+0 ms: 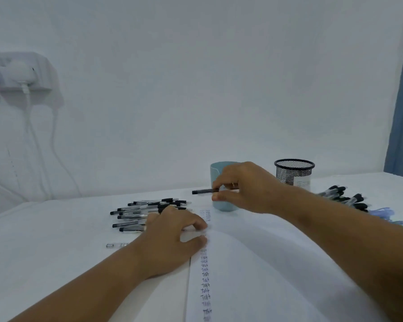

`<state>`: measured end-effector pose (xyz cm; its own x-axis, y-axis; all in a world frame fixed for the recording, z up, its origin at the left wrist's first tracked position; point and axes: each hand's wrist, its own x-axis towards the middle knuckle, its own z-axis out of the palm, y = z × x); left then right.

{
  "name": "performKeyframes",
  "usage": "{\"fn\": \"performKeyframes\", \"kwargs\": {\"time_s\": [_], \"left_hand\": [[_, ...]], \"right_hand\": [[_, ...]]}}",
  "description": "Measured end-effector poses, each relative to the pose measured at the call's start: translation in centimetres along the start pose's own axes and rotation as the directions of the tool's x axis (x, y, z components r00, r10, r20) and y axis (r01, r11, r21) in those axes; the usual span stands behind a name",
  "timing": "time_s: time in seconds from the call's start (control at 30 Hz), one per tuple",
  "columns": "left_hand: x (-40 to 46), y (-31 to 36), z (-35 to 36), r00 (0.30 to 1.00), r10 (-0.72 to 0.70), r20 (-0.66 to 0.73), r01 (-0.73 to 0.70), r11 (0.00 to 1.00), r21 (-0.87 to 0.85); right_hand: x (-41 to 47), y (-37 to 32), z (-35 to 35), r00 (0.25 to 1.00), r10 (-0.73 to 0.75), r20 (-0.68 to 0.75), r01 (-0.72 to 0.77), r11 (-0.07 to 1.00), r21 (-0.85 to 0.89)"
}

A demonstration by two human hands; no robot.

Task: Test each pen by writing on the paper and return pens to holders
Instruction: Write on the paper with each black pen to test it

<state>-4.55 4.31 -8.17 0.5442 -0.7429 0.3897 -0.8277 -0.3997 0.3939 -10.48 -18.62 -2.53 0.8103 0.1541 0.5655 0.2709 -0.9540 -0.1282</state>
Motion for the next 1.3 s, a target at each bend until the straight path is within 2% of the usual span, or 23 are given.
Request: {"fn": "performKeyframes", "kwargs": {"time_s": [0.07, 0.13, 0.17, 0.27, 0.33, 0.5, 0.63, 0.8, 0.93, 1.03, 1.13, 1.2, 1.3], "left_hand": [[-0.2, -0.1, 0.3, 1.0, 0.001, -0.007, -0.002, 1.0, -0.029], [-0.3, -0.3, 0.3, 1.0, -0.001, -0.009, 0.0, 0.999, -0.048], [-0.3, -0.5, 0.3, 1.0, 0.006, -0.014, -0.006, 0.999, -0.052], [-0.1, -0.3, 0.3, 1.0, 0.017, -0.013, -0.017, 0.999, -0.049], [0.1, 0.0, 0.4, 1.0, 0.011, -0.023, -0.013, 0.999, -0.05], [0.7, 0.4, 0.8, 0.999, 0.028, -0.025, -0.028, 1.0, 0.006], [0.8, 0.4, 0.8, 0.999, 0.028, -0.03, -0.028, 0.999, -0.018], [0.6, 0.1, 0.7, 0.998, 0.039, -0.057, -0.044, 0.995, -0.092], [0.5, -0.2, 0.5, 0.998, 0.012, -0.056, -0.021, 0.987, -0.159], [0.5, -0.4, 0.5, 0.997, -0.065, -0.036, 0.054, 0.965, -0.258], [0.2, 0.1, -0.5, 0.989, -0.144, 0.042, 0.148, 0.898, -0.415], [-0.1, -0.2, -1.7, 0.99, -0.123, 0.063, 0.138, 0.929, -0.343], [-0.6, -0.7, -4.2, 0.991, -0.057, 0.117, 0.06, 0.998, -0.024]], "right_hand": [[-0.1, 0.9, -2.3, 0.997, 0.052, 0.052, -0.052, 0.999, 0.015], [-1.1, 2.3, -4.2, 0.987, 0.135, 0.081, -0.131, 0.99, -0.058], [-2.0, 3.1, -4.9, 0.98, 0.186, 0.076, -0.18, 0.981, -0.073], [-5.9, 5.9, -6.3, 0.926, 0.377, -0.011, -0.376, 0.925, 0.045], [-8.2, 7.7, -6.7, 0.889, 0.457, -0.029, -0.456, 0.889, 0.032], [-10.4, 10.2, -7.4, 0.846, 0.531, -0.058, -0.531, 0.847, 0.018], [-10.9, 11.2, -7.5, 0.8, 0.6, 0.005, -0.6, 0.8, -0.01], [-11.4, 11.4, -7.6, 0.761, 0.648, -0.017, -0.649, 0.761, -0.014], [-11.7, 11.6, -7.6, 0.743, 0.669, -0.022, -0.668, 0.739, -0.086], [-11.2, 10.3, -7.7, 0.768, 0.64, -0.02, -0.639, 0.764, -0.092], [-10.1, 7.9, -7.7, 0.815, 0.579, -0.011, -0.578, 0.812, -0.079], [-9.2, 6.4, -7.3, 0.839, 0.544, 0.017, -0.54, 0.835, -0.101], [-8.3, 4.6, -6.0, 0.88, 0.471, 0.06, -0.466, 0.88, -0.09]]}}
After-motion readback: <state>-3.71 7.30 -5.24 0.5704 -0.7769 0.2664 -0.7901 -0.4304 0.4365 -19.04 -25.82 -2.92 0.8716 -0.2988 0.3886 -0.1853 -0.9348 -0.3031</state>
